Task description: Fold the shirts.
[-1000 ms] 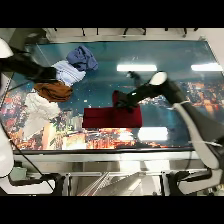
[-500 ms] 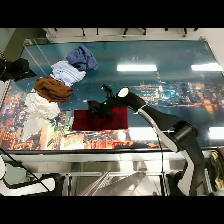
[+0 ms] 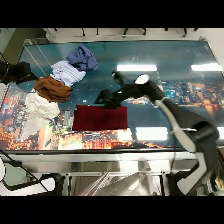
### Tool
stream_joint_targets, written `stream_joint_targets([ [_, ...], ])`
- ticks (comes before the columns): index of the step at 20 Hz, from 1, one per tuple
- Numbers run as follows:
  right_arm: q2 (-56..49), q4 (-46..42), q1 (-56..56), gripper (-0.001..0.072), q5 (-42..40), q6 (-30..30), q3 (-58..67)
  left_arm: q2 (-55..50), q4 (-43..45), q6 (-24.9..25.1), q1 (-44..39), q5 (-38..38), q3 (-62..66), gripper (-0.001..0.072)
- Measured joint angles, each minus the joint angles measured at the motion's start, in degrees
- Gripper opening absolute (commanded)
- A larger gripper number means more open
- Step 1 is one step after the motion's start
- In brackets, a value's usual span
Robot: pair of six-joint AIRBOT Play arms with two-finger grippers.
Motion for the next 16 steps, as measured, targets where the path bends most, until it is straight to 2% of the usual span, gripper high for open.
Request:
stream_joint_targets([
  [4, 8.0, -10.1, -9.8, 0.0696, -1.4, 0.9, -11.3, 3.5, -0.1, 0.5, -0.5, 2.7, -13.3, 0.0024],
  [9, 7.4, -12.5, -16.5, 0.0696, -5.0, -0.1, -20.7, 5.9, -0.3, 1.2, -3.8, 4.3, -25.2, 0.0024],
  [12, 4.3, -11.1, -15.5, 0.0696, -7.3, -1.8, -22.3, 6.3, -0.5, 1.5, -6.4, 4.6, -27.9, 0.0024],
  [16, 0.1, -1.7, -10.9, 0.0696, -10.5, -5.9, -23.0, 6.5, -0.5, 1.5, -9.0, 4.7, -28.9, 0.0024],
])
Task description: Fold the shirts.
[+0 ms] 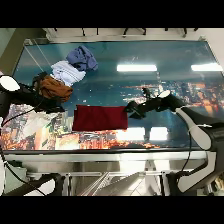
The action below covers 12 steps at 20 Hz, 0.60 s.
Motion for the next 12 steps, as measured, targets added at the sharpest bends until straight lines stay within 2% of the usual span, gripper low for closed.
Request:
stream_joint_targets([
  [2, -1.7, 4.4, 2.7, 0.0693, -1.6, -1.8, -0.1, 0.0, 0.0, 0.0, -0.7, 0.0, -0.2, 0.0024],
  [3, -2.5, 6.5, 4.1, 0.0545, -2.0, -3.1, -0.1, 0.0, 0.0, -0.3, -0.9, 0.0, -0.3, 0.0024],
  [4, -3.0, 8.0, 5.2, 0.0177, -3.1, -4.5, -0.2, 0.0, 0.0, -0.3, -1.1, 0.0, -0.3, 0.0024],
  [5, -3.6, 9.1, 6.2, 0.0025, -4.1, -5.9, -0.3, 0.0, 0.0, -0.4, -1.2, 0.0, -0.3, 0.0024],
  [9, -2.4, 12.8, 5.6, 0.0024, -3.9, -9.7, -0.6, 0.0, 0.2, -0.4, -1.4, 0.0, -0.3, 0.0024],
  [12, 3.8, 12.4, 0.9, 0.0024, -2.6, -9.9, -3.8, 0.0, 0.2, -0.5, -1.4, 0.0, -0.3, 0.0024],
])
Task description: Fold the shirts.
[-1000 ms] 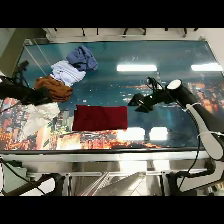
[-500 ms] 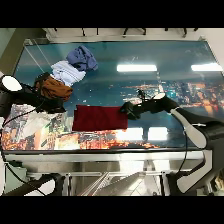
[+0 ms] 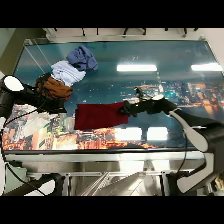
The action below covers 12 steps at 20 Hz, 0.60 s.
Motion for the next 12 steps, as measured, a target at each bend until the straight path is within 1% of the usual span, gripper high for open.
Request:
stream_joint_targets([
  [3, 9.6, -0.5, -7.5, 0.0024, 0.0, -0.1, -6.3, 0.0, 0.0, 0.0, 0.0, 0.0, 0.0, 0.0024],
  [8, 28.8, -3.0, -25.7, 0.0025, -0.7, 0.1, -19.2, 0.0, -0.1, 1.4, 0.0, 0.2, 0.0, 0.0024],
  [10, 36.6, -3.5, -33.4, 0.0025, -0.8, 0.3, -22.6, 0.0, -0.1, 1.7, 0.0, 0.7, 0.0, 0.0024],
  [12, 43.1, -1.9, -39.3, 0.0024, -0.5, 0.1, -24.0, 0.0, -0.2, 1.8, 0.0, 1.2, 0.0, 0.0024],
])
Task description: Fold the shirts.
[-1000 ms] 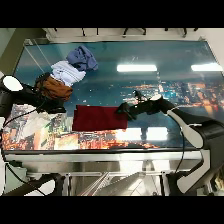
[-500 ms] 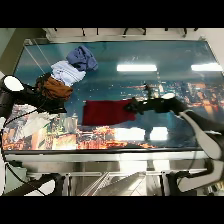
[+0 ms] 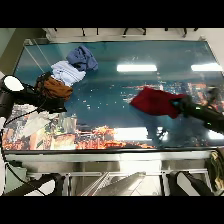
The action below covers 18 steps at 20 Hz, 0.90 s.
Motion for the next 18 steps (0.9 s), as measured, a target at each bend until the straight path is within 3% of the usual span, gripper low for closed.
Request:
stream_joint_targets([
  [4, 4.0, 3.2, -6.3, 0.0024, -1.9, -2.0, 1.8, 0.0, -0.2, 0.2, 0.0, 0.5, 0.0, 0.0024],
  [9, -5.3, 4.5, -8.2, 0.0024, -3.0, -3.6, 11.6, 0.0, -0.1, 0.2, 0.0, 0.2, 0.0, 0.0024],
  [18, -31.7, 4.9, -8.7, 0.0024, -3.1, -1.4, 52.6, 0.0, 0.0, -0.3, 0.0, -0.3, 0.0, 0.0024],
])
